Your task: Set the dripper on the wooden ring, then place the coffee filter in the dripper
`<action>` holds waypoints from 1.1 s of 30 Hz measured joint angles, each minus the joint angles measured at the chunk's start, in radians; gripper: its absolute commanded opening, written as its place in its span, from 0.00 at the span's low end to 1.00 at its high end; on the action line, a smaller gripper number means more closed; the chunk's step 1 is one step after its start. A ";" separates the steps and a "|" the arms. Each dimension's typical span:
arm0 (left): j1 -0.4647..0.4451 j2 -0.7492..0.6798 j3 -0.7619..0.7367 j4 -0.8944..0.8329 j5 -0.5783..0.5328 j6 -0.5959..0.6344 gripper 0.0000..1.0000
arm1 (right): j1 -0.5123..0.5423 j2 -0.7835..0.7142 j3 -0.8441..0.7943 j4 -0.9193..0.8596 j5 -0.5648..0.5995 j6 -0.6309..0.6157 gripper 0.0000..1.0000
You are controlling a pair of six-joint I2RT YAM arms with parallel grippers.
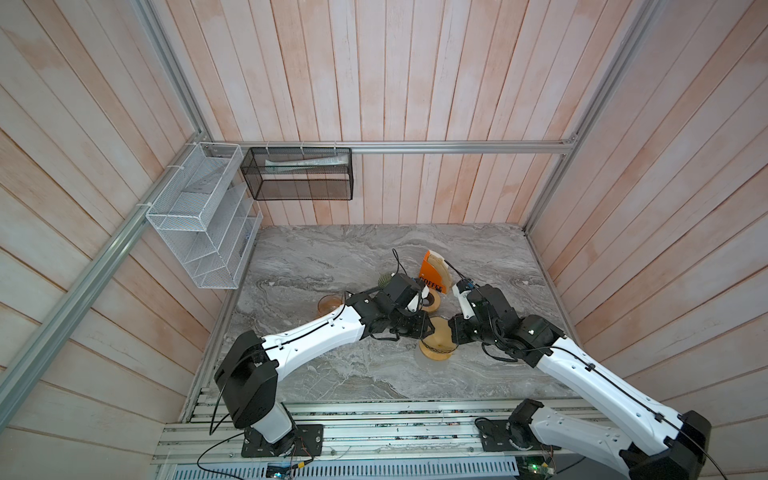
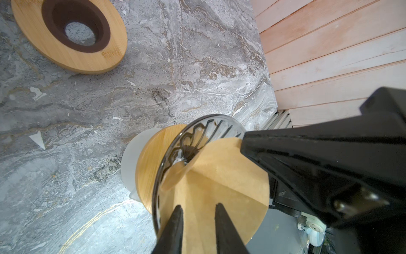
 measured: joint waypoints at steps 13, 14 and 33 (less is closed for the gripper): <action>0.003 0.022 0.000 0.017 0.003 0.010 0.29 | 0.000 0.008 -0.014 0.002 0.023 0.000 0.03; 0.003 0.024 0.001 0.018 0.003 0.010 0.29 | 0.000 0.008 -0.014 0.002 0.026 0.000 0.03; 0.005 0.008 0.047 0.011 0.003 0.021 0.29 | 0.001 0.002 -0.014 -0.008 0.063 0.001 0.20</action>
